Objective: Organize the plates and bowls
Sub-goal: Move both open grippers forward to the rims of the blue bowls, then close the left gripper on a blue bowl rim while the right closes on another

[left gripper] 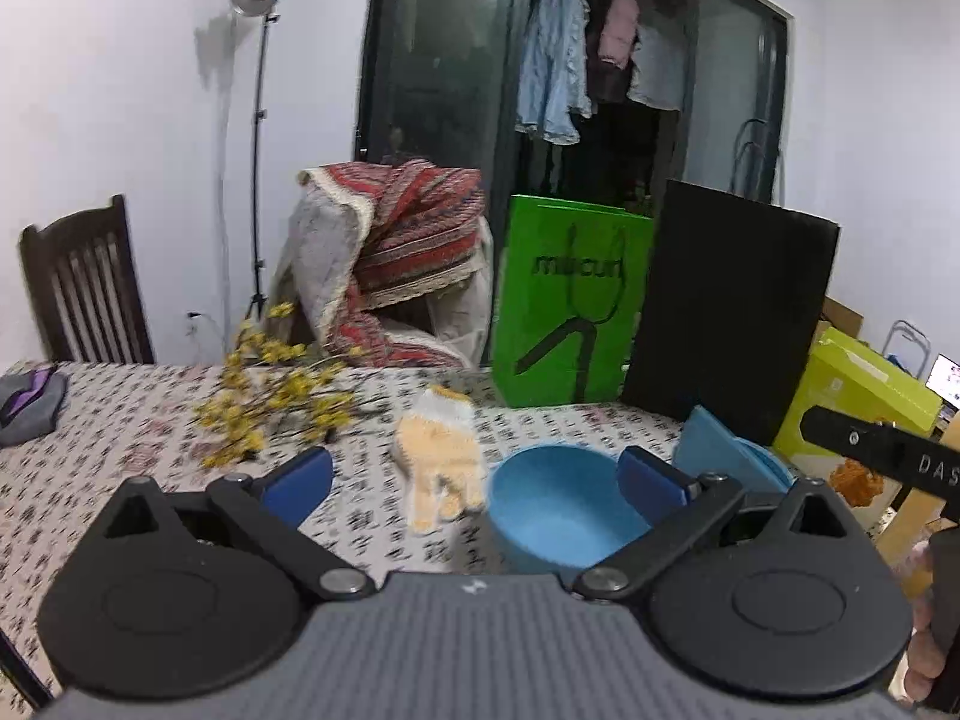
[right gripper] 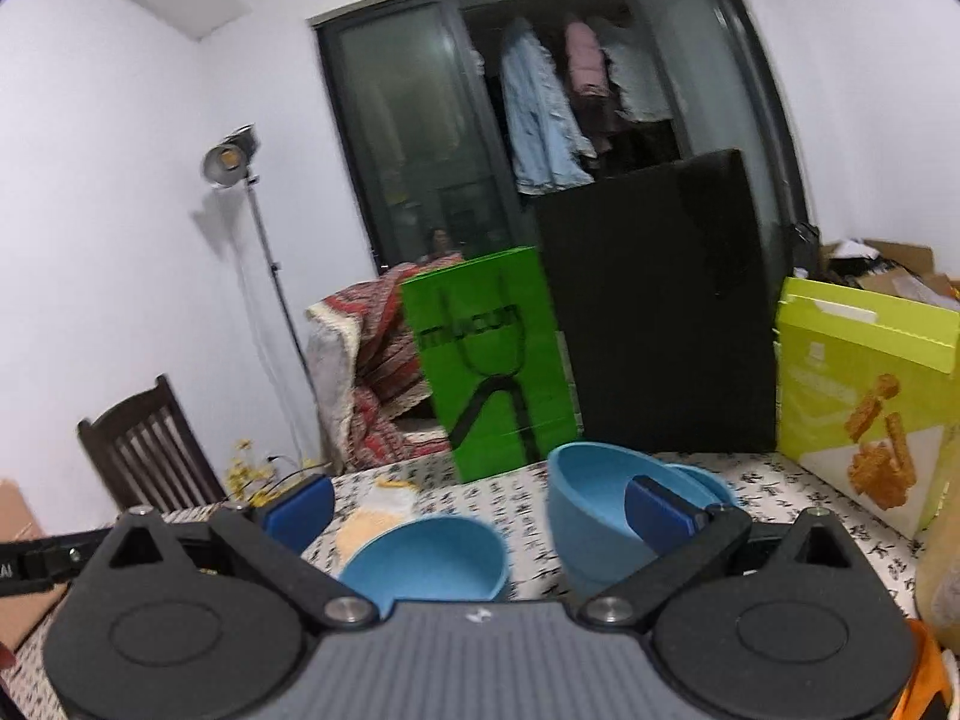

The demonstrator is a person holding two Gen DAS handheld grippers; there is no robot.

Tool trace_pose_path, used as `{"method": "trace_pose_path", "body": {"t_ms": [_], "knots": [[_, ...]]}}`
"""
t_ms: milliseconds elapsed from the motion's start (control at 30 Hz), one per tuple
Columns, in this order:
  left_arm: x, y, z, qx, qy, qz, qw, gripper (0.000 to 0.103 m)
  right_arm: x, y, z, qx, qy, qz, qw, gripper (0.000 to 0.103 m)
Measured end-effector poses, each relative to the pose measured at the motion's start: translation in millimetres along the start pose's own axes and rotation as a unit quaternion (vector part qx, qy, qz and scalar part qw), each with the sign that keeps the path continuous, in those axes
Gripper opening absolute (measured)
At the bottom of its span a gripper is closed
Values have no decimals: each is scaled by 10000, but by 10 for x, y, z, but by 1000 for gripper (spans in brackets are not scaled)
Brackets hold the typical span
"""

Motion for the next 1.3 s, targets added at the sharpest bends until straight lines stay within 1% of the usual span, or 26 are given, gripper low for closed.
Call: {"method": "trace_pose_path", "body": {"t_ms": [100, 233, 300, 400, 467, 567, 633, 667, 833, 1000, 1067, 1100, 1233, 1300], "knots": [[138, -163, 81, 19, 108, -61, 9999, 103, 83, -198, 133, 171, 6, 48, 9998, 103], [335, -397, 166, 78, 210, -22, 9997, 103, 274, -492, 289, 458, 73, 2, 9989, 103], [445, -516, 190, 127, 260, 26, 9996, 103, 400, -637, 359, 561, 113, -75, 9983, 103], [620, -684, 181, 133, 366, 2, 9992, 103, 590, -802, 417, 686, 196, -281, 9971, 103], [757, -792, 153, 155, 485, -5, 9987, 103, 680, -904, 396, 779, 196, -313, 9963, 103], [930, -924, 112, 212, 592, 25, 9980, 103, 818, -1062, 303, 933, 247, -221, 9951, 103], [1024, -994, 86, 225, 619, 48, 9978, 103, 920, -1174, 245, 1046, 432, -224, 9933, 103], [1060, -1023, 76, 217, 635, 42, 9977, 103, 941, -1213, 233, 1062, 450, -228, 9931, 103], [1216, -1169, 34, 138, 755, 34, 9970, 103, 987, -1318, 204, 1124, 436, -101, 9927, 103], [1395, -1357, -2, 243, 862, 102, 9959, 103, 1061, -1377, 162, 1001, 445, -168, 9938, 100], [1481, -1440, -48, 317, 966, 131, 9947, 103, 1094, -1428, 134, 1082, 472, -179, 9928, 92], [1530, -1490, -79, 337, 1028, 141, 9940, 103, 1125, -1473, 109, 1144, 524, -184, 9919, 90], [1706, -1654, -171, 378, 1206, 168, 9918, 103, 1234, -1661, -3, 1311, 714, -271, 9884, 71], [1796, -1707, -201, 377, 1269, 224, 9909, 102, 1277, -1736, -51, 1405, 779, -314, 9865, 64]]}}
Point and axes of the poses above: each gripper's, at about its wrist camera, not at the fingertips, and x roughly the way its jaws point, y to its left, z to its top, the point moved 8 cm from there along x, roughly the way its jaws point, and after that the axes turned 2 degrees about -y, right-handed, at the moved point
